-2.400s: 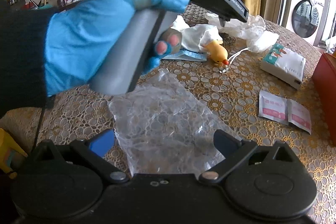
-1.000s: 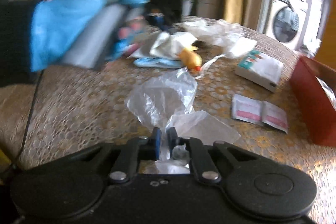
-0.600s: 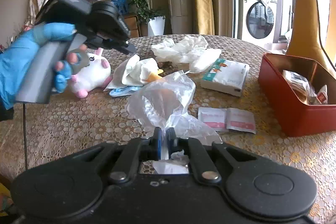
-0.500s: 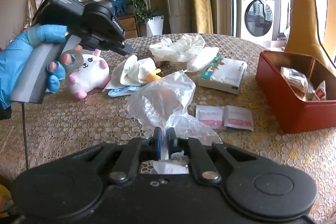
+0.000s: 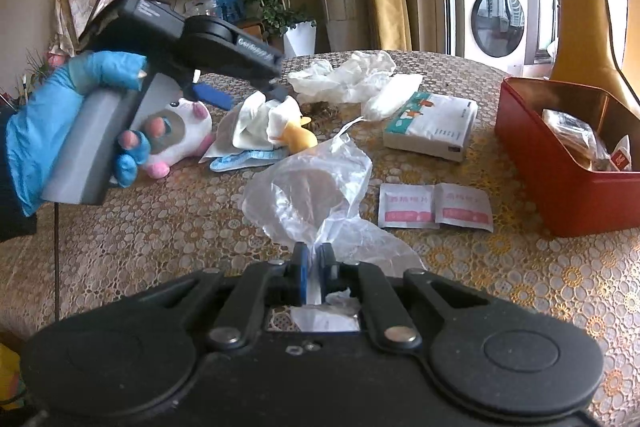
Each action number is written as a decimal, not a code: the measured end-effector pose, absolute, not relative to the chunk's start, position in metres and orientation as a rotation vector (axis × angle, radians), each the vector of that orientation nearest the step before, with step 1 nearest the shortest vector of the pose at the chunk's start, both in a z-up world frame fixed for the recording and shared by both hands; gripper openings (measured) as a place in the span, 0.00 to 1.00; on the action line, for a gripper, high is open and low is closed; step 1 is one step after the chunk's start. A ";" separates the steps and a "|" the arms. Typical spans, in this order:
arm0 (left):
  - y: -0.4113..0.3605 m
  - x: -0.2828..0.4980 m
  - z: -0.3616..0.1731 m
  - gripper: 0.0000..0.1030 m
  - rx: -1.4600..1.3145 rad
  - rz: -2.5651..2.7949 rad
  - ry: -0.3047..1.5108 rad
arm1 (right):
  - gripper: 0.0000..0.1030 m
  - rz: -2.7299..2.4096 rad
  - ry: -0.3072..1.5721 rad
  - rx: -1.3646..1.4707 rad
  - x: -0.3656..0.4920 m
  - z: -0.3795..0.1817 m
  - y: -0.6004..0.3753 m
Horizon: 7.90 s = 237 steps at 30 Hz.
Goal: Organize soft objects
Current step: 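Lift the clear plastic bag with the right tool while the left tool holds the white tissue, then carry the plastic bag and white tissue over the red box with both tools, then open both tools to drop the bag and tissue into the red box, then withdraw both tools from the red box back toward the table items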
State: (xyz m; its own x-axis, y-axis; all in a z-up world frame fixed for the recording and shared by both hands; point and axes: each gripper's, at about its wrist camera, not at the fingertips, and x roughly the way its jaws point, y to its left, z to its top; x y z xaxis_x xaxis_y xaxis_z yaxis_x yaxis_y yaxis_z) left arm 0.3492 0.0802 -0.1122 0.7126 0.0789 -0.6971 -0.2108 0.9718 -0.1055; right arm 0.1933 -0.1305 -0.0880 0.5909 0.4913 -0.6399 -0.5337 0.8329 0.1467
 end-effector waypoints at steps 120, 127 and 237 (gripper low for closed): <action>-0.090 0.307 0.024 0.06 -0.189 -0.434 0.665 | 0.06 0.365 0.563 0.092 0.234 0.042 -0.274; -0.122 0.347 0.018 0.06 -0.201 -0.443 0.673 | 0.06 0.295 0.574 0.103 0.270 0.033 -0.291; -0.001 0.227 -0.003 0.85 -0.106 -0.315 0.706 | 0.89 0.452 0.574 0.024 0.177 0.028 -0.193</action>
State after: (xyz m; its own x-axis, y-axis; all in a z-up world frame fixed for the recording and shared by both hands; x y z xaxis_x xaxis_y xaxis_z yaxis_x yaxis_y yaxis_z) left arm 0.2269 -0.0012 -0.0031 0.7160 -0.3191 -0.6209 0.2482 0.9477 -0.2009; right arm 0.1770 -0.1932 0.0275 0.7448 0.4191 -0.5193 -0.4058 0.9022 0.1460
